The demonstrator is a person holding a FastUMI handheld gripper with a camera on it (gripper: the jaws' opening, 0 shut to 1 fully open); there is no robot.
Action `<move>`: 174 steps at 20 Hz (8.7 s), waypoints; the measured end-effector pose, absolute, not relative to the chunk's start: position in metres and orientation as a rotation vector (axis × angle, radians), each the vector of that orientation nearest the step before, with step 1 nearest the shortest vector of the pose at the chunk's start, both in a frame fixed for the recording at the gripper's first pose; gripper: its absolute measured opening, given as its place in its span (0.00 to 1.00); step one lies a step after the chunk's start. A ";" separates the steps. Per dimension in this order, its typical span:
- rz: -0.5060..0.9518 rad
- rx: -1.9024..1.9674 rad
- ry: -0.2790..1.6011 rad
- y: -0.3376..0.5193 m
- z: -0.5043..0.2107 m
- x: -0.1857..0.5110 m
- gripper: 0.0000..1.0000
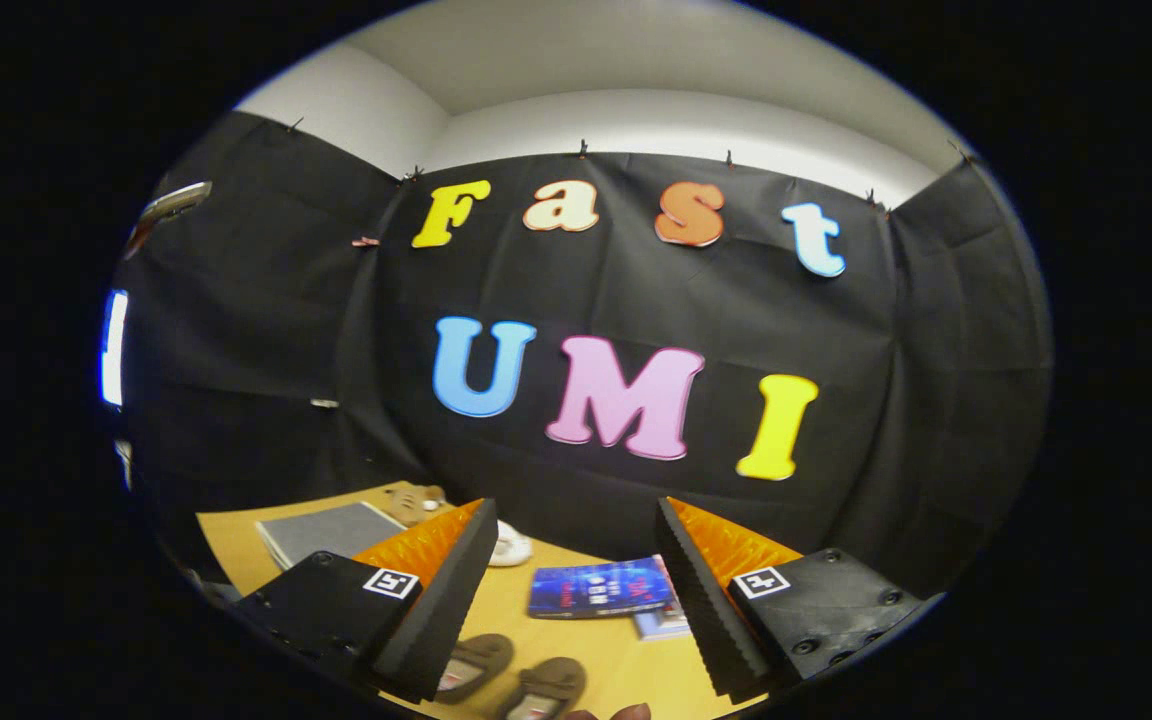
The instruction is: Open the storage box then place both shoes into the box .Put the left shoe in first, then the right shoe, with the right side of both shoes facing outward in a uniform manner.
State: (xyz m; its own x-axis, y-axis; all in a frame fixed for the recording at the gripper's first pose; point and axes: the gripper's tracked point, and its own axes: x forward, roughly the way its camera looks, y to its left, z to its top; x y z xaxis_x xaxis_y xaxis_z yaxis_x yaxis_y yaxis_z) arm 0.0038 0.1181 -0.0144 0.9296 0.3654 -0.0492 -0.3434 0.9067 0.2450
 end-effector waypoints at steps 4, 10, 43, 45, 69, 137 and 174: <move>0.573 0.440 0.212 0.187 -0.043 0.005 0.98; 0.718 0.682 0.391 0.272 -0.092 0.015 0.98; 0.973 1.537 1.104 0.448 -0.248 0.011 0.93; 0.985 1.546 1.108 0.452 -0.244 0.009 0.93; 0.989 1.212 0.903 0.509 -0.037 0.050 0.05; 0.231 0.216 1.208 0.265 -0.399 -0.041 0.75; 0.322 0.583 0.872 0.394 -0.151 0.060 0.05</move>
